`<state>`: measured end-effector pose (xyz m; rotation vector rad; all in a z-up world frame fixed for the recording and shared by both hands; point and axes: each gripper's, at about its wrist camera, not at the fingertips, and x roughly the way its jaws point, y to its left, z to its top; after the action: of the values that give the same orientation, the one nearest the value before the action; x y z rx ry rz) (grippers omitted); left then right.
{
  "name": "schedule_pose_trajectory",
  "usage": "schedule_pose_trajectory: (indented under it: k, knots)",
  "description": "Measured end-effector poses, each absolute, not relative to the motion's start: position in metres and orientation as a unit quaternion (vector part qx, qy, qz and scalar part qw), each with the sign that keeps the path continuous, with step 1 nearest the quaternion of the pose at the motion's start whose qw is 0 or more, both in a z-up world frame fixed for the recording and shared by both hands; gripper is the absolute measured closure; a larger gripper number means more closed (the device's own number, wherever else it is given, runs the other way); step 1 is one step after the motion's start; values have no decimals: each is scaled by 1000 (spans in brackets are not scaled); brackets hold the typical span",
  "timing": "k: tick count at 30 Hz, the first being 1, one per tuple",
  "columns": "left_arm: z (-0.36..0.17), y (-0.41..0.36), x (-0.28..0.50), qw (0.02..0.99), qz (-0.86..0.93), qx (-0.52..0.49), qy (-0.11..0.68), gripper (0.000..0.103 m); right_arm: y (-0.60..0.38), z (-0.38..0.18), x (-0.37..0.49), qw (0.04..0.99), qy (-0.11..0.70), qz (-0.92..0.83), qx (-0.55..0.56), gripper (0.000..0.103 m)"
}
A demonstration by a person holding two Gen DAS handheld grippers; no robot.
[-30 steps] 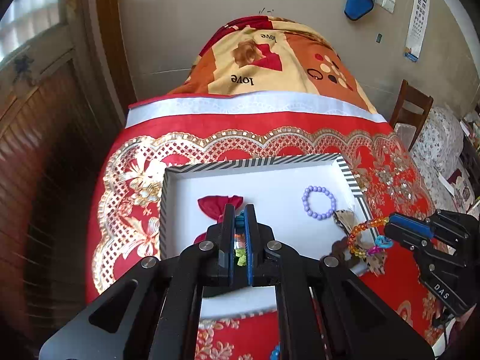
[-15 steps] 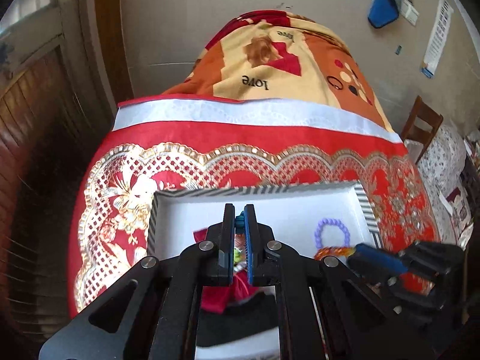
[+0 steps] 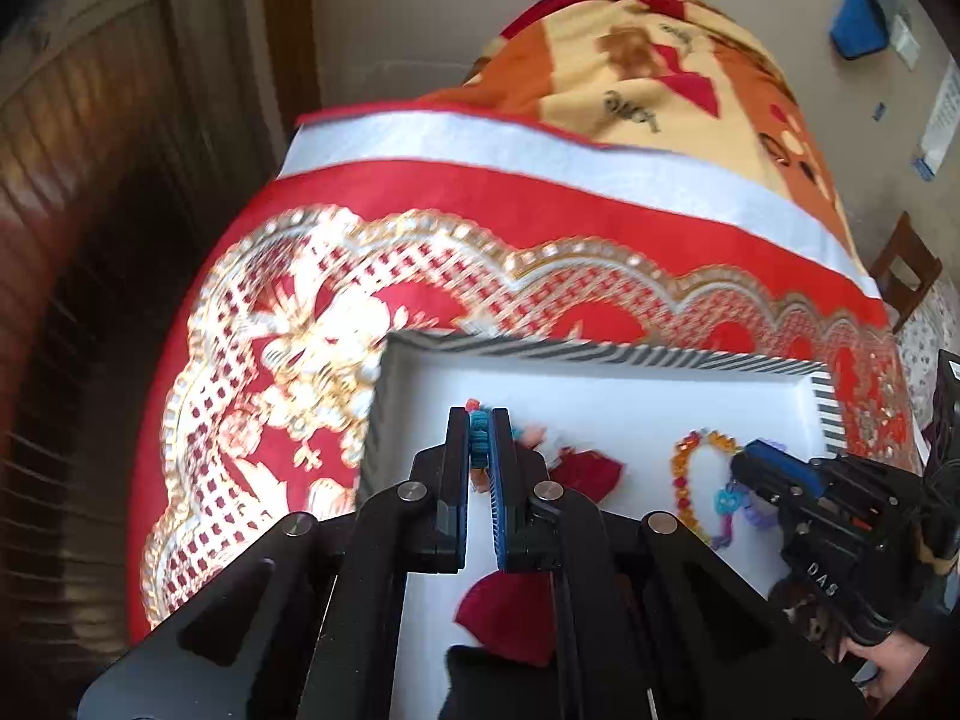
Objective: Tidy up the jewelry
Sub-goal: 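Carry both bracelets into the box and open both tools to release them, then withdraw both tools from the box toward the blue and multicolor bead bracelets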
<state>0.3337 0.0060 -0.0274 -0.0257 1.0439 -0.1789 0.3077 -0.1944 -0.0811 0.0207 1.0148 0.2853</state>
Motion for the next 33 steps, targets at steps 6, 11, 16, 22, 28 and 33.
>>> schedule_pose_trajectory:
  k: [6, 11, 16, 22, 28, 33]
  knots:
    - [-33, 12, 328, 860, -84, -32, 502, 68, -193, -76, 296, 870, 475, 135, 6, 79]
    - [-23, 9, 312, 872, -85, -21, 481, 56, -201, -63, 278, 880, 457, 129, 22, 60]
    - [-11, 5, 286, 882, -85, -3, 463, 56, -207, -45, 248, 888, 441, 124, 35, 60]
    - [6, -4, 248, 895, -62, 25, 441, 56, -213, -32, 205, 897, 428, 104, 35, 60]
    - [21, -5, 206, 903, -62, 25, 424, 56, -217, -25, 164, 897, 428, 107, 34, 60]
    - [26, -6, 176, 905, -60, 28, 420, 56, -218, -22, 133, 898, 427, 106, 33, 60]
